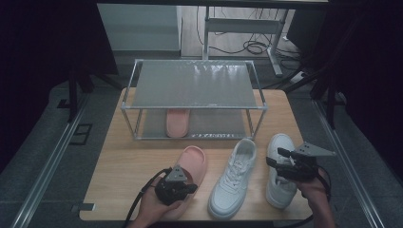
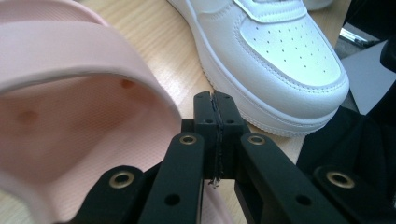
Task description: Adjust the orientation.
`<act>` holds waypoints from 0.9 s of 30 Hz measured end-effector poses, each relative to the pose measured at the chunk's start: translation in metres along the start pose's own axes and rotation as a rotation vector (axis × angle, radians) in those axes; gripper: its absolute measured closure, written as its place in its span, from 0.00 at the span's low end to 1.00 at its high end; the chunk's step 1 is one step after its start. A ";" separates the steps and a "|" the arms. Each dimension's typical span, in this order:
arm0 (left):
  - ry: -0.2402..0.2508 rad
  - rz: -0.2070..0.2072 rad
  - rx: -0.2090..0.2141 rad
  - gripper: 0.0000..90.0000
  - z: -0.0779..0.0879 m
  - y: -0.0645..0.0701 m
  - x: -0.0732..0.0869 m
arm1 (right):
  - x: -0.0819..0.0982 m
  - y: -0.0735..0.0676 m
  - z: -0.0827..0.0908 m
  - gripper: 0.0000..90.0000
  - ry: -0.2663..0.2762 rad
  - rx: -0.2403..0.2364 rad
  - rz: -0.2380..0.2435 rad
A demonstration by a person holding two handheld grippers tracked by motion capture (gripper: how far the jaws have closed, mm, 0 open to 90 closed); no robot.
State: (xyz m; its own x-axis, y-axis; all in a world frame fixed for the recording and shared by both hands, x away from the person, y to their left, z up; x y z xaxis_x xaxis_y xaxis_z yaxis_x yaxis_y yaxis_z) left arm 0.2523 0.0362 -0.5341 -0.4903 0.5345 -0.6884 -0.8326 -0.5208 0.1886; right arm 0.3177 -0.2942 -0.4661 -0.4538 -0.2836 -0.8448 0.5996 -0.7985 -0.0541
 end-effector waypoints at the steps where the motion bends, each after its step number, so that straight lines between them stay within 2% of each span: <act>1: -0.004 0.005 0.002 1.00 -0.001 0.001 0.000 | 0.000 0.000 0.000 0.42 0.000 0.000 0.000; 6: -0.030 0.012 0.006 1.00 -0.008 0.002 0.006 | 0.000 0.001 0.001 0.42 -0.004 0.000 0.000; 11: -0.045 0.020 -0.010 1.00 -0.011 0.000 0.009 | 0.000 0.000 0.000 0.42 -0.002 0.000 0.000; 14: -0.044 0.027 -0.002 1.00 -0.010 -0.002 0.010 | -0.001 -0.001 0.001 0.42 0.001 -0.004 0.001; 23: -0.058 0.023 -0.013 1.00 -0.007 -0.004 0.012 | 0.000 0.000 0.001 0.42 0.000 -0.002 -0.001; 27: -0.056 0.035 -0.021 1.00 -0.003 -0.007 0.015 | -0.001 0.000 0.001 0.42 0.004 -0.002 -0.001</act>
State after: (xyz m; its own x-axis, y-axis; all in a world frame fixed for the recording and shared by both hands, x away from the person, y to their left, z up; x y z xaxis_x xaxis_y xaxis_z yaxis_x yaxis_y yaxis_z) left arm 0.2511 0.0459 -0.5480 -0.5327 0.5521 -0.6414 -0.8096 -0.5532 0.1962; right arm 0.3172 -0.2944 -0.4650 -0.4519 -0.2812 -0.8466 0.6005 -0.7977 -0.0555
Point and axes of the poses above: each handheld gripper's, and its own axes: z roughly backward along the jaws, x roughly out of its underside, y roughly to its right, the point moved 6 cm from there along -z, roughly forward along the jaws, and after that the axes turned 1 degree about -y, right-handed, at the moved point
